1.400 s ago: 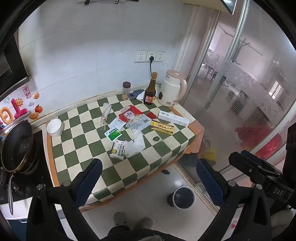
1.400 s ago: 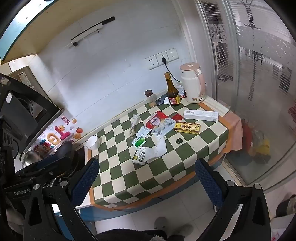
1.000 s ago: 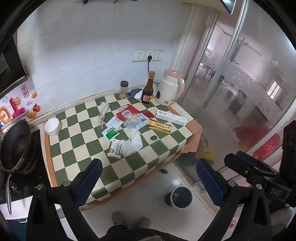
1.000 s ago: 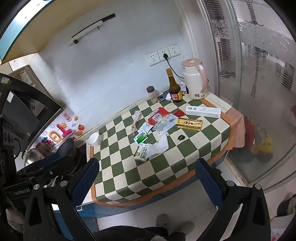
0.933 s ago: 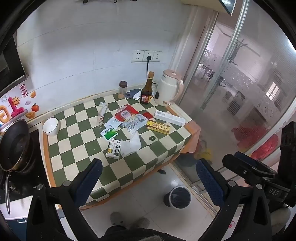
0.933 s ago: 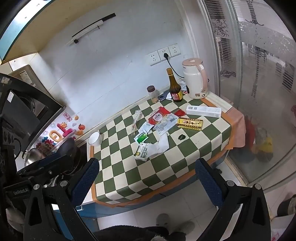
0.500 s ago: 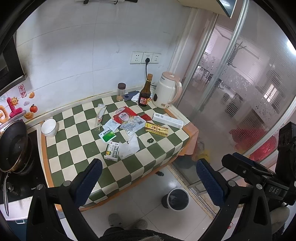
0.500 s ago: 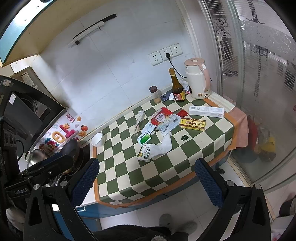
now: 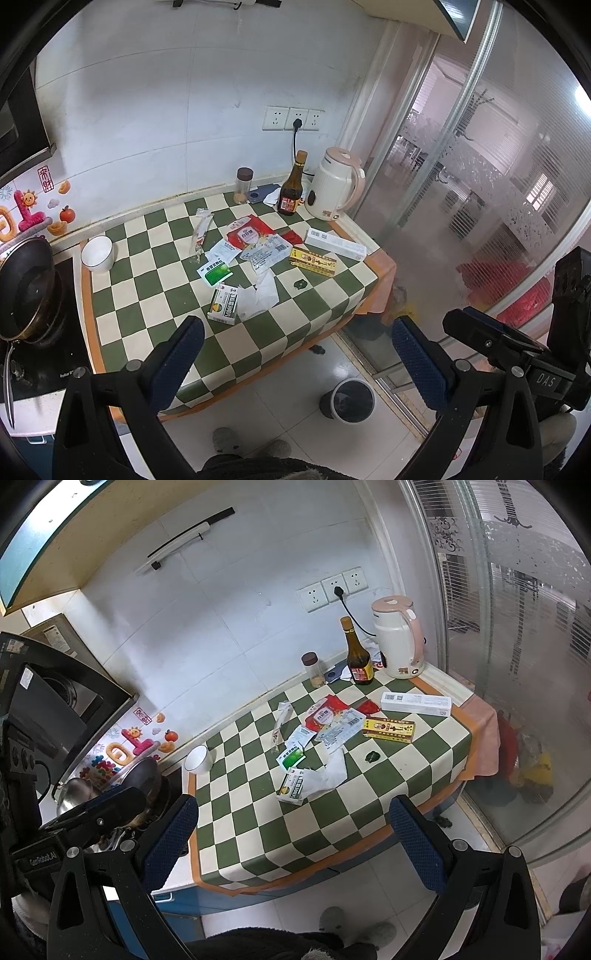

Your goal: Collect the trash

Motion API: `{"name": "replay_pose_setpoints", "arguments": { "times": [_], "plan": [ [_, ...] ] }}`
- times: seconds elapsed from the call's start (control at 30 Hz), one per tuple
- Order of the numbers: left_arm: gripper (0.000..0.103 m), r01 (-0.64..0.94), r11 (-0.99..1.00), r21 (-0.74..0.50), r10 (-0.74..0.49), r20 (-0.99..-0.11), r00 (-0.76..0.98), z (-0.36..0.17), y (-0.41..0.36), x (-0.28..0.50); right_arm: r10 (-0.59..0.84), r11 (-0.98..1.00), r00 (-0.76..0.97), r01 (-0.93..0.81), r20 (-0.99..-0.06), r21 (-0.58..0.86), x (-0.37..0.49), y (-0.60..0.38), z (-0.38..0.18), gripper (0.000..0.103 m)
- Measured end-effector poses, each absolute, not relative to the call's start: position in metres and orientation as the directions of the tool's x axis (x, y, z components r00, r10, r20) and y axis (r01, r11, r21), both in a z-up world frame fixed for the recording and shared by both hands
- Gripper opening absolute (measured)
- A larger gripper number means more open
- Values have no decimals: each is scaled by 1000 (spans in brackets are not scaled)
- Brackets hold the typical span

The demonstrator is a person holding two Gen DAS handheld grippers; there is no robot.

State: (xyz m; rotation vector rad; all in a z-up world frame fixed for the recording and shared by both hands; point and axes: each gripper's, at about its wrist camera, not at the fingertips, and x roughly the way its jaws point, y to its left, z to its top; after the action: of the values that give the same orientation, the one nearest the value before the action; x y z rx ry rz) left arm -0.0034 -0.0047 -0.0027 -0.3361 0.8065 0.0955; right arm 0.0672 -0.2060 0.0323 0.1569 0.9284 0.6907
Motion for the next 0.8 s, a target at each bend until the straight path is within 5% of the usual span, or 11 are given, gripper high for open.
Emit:
{"name": "replay_pose_setpoints", "arguments": {
  "times": [0.8],
  "plan": [
    [103,-203,938,-282,-60,-707,705,4,5,0,613,774,404,-479,-678,414,68,-209,33,103]
  ]
}}
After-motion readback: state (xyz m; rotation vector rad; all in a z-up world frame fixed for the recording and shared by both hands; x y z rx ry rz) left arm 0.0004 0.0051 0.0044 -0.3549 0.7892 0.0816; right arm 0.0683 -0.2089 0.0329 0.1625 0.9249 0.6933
